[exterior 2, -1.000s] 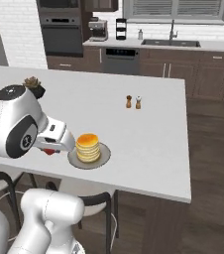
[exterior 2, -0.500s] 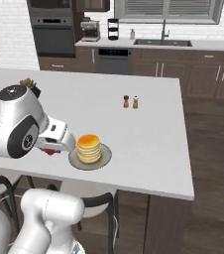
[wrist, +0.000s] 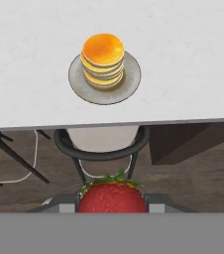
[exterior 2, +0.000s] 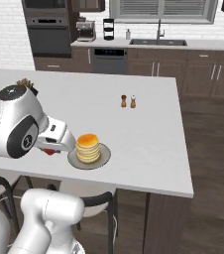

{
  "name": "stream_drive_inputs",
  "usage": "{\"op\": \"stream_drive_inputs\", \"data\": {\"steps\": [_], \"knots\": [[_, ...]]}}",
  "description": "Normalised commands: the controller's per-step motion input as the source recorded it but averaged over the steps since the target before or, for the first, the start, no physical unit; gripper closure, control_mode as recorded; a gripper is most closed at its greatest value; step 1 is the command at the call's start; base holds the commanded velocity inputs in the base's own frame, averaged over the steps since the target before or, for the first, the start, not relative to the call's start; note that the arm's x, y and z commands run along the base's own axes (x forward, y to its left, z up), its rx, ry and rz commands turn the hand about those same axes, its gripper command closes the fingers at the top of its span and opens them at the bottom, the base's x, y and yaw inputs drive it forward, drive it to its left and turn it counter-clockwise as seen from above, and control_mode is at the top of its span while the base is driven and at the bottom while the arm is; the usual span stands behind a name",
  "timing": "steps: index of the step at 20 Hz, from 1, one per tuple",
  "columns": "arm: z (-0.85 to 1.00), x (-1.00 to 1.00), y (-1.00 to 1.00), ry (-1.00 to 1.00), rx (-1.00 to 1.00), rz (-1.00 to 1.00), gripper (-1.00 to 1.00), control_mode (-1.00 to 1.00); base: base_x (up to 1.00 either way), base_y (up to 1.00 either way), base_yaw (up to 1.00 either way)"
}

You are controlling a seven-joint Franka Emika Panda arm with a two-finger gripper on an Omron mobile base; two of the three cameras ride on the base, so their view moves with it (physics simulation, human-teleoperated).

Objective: Take the strawberry from the fridge and place it on top of the pancake, located on the dining counter.

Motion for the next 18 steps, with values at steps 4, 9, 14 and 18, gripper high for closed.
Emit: {"op": "stream_drive_inputs", "data": {"steps": [4,9,14,18], "knots": [[0.0,0.0,0.0,0.0,0.0,0.0,1.0,1.0,0.65,0.07,-0.03],[0.0,0.0,0.0,0.0,0.0,0.0,1.0,1.0,0.55,0.09,0.0],[0.0,0.56,0.02,-0.02,0.0,0.03,1.0,-1.0,0.27,0.0,0.01],[0.0,1.0,0.16,0.0,0.0,0.06,1.0,-1.0,0.0,0.0,0.0]]}}
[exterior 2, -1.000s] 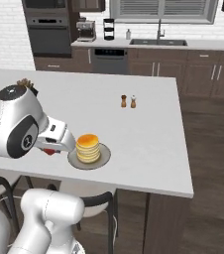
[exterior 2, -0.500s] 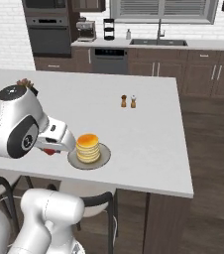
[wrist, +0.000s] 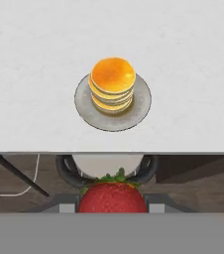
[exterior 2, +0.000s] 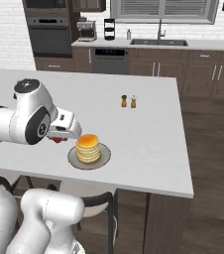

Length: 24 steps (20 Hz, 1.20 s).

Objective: Take the strawberry from the fridge and place it on top of the pancake, located on the dining counter.

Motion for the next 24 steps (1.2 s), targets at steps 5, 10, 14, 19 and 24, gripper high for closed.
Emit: {"op": "stream_drive_inputs", "data": {"steps": [5,10,14,19,24], "knots": [[0.0,1.0,0.13,0.0,0.0,0.01,1.0,-1.0,0.0,0.0,0.0],[-0.36,1.0,0.02,0.01,0.0,0.0,1.0,-1.0,0.0,0.0,0.0],[-0.64,1.0,-0.01,0.06,0.0,0.0,1.0,-1.0,0.0,0.0,0.0],[-0.39,0.93,-0.13,0.04,0.0,0.0,1.0,-1.0,0.0,0.0,0.0],[-0.35,0.48,0.0,0.01,0.0,0.0,1.0,-1.0,0.0,0.0,0.0]]}}
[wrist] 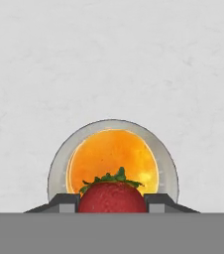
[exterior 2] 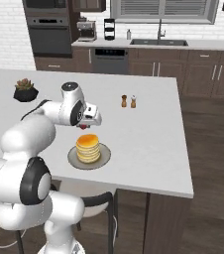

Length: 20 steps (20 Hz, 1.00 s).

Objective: Take the strawberry from the fridge and place it on top of the pancake, located on the dining counter.

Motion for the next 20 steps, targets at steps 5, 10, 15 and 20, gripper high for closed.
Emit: {"op": "stream_drive_inputs", "data": {"steps": [5,10,15,20], "knots": [[-0.48,0.0,0.0,0.09,0.0,0.0,1.0,-1.0,0.0,0.0,0.0],[-0.38,0.0,0.0,0.01,0.0,0.0,1.0,-1.0,0.0,0.0,0.0],[-0.19,0.05,0.0,0.0,0.0,0.0,1.0,-1.0,0.0,0.0,0.0],[-0.17,0.17,0.0,0.0,-0.02,0.0,1.0,-1.0,0.0,0.0,0.0]]}}
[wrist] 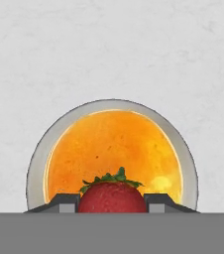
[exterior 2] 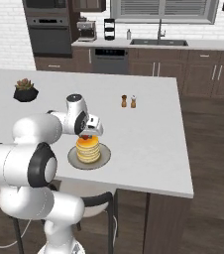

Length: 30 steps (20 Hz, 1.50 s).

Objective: Take the strawberry from the fridge and place it on top of the pancake, located on the dining counter.

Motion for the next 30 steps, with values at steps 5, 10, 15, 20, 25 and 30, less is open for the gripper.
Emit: {"op": "stream_drive_inputs", "data": {"steps": [5,10,15,20,25,30], "knots": [[-0.13,0.2,0.0,0.0,-0.02,0.0,1.0,-1.0,0.0,0.0,0.0],[-0.16,0.04,0.0,0.0,-0.02,0.0,1.0,-1.0,0.0,0.0,0.0],[-0.17,0.0,0.0,0.0,0.0,0.0,1.0,-1.0,0.0,0.0,0.0],[-0.11,0.0,0.0,0.0,0.0,0.0,1.0,-1.0,0.0,0.0,0.0],[-0.11,-0.03,0.0,0.0,0.0,0.0,-1.0,-1.0,0.0,0.0,0.0],[-0.04,-0.05,0.0,0.0,0.0,0.0,-1.0,-1.0,0.0,0.0,0.0]]}}
